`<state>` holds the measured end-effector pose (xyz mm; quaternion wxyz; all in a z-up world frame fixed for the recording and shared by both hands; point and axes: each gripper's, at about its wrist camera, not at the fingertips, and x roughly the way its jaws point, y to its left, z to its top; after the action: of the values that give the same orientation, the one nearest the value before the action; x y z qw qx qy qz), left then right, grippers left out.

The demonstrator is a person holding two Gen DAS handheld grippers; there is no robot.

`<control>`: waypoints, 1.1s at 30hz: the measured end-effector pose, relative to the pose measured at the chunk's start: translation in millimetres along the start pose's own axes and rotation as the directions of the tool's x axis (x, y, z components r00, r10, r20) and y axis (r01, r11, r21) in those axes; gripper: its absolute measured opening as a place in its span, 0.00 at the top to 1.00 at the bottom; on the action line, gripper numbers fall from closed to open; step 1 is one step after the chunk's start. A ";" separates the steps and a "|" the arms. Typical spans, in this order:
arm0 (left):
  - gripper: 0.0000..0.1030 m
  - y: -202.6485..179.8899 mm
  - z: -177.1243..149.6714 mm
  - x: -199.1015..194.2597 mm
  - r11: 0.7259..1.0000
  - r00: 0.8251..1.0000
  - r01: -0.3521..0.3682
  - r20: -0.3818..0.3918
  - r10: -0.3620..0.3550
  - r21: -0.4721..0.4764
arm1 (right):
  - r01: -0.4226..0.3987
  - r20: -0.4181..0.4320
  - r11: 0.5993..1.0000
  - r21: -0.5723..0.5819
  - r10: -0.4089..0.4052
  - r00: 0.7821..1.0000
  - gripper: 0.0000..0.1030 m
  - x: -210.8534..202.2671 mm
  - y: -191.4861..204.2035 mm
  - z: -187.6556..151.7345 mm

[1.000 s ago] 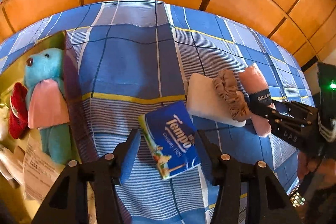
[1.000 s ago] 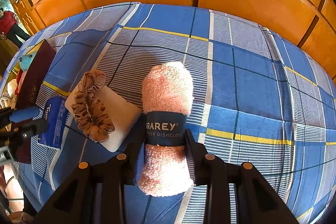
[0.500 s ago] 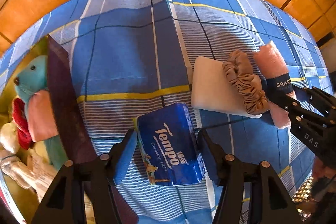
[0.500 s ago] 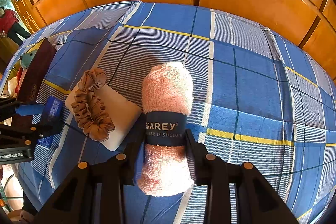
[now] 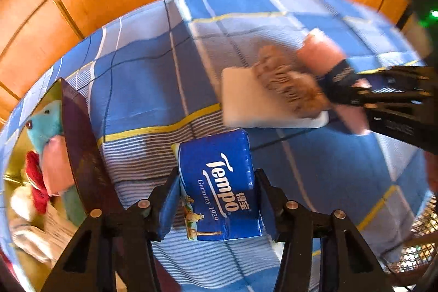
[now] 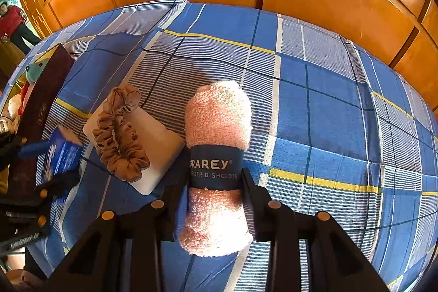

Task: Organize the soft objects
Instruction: 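Carry the Tempo pack over the gold tray with the left tool while the right tool holds the towel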

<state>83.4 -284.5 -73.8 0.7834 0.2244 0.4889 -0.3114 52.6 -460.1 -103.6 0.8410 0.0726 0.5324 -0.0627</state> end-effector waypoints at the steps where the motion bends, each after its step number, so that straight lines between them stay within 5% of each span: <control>1: 0.49 -1.0 -5.9 -4.1 1.000 1.000 0.011 0.023 -0.011 -0.004 | 0.001 -0.003 1.000 0.002 -0.001 1.000 0.67 0.9 -0.6 0.0; 8: 0.49 -1.8 -34.3 -50.1 0.994 0.975 0.102 0.203 -0.092 -0.036 | -0.001 0.002 1.000 0.001 0.001 1.000 0.67 3.4 -2.5 -1.4; 14: 0.49 23.2 -46.6 -70.6 0.986 0.961 0.122 0.263 -0.088 -0.117 | 0.030 0.002 0.999 -0.026 -0.030 1.000 0.64 7.5 4.2 -6.2; 19: 0.48 68.6 -70.5 -95.9 0.951 0.944 0.175 0.319 -0.087 -0.257 | 0.060 0.019 0.997 -0.053 -0.059 0.998 0.65 5.7 8.8 -7.9; 33: 0.50 179.6 -129.5 -131.6 0.847 0.925 0.068 0.350 0.144 -0.527 | 0.089 0.037 0.993 -0.072 -0.086 0.996 0.65 7.3 11.9 -8.7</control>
<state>86.2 -37.5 -0.7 0.8997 -0.0544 0.3912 -0.1857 50.2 -447.0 -113.2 0.8485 0.0169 0.5226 -0.0810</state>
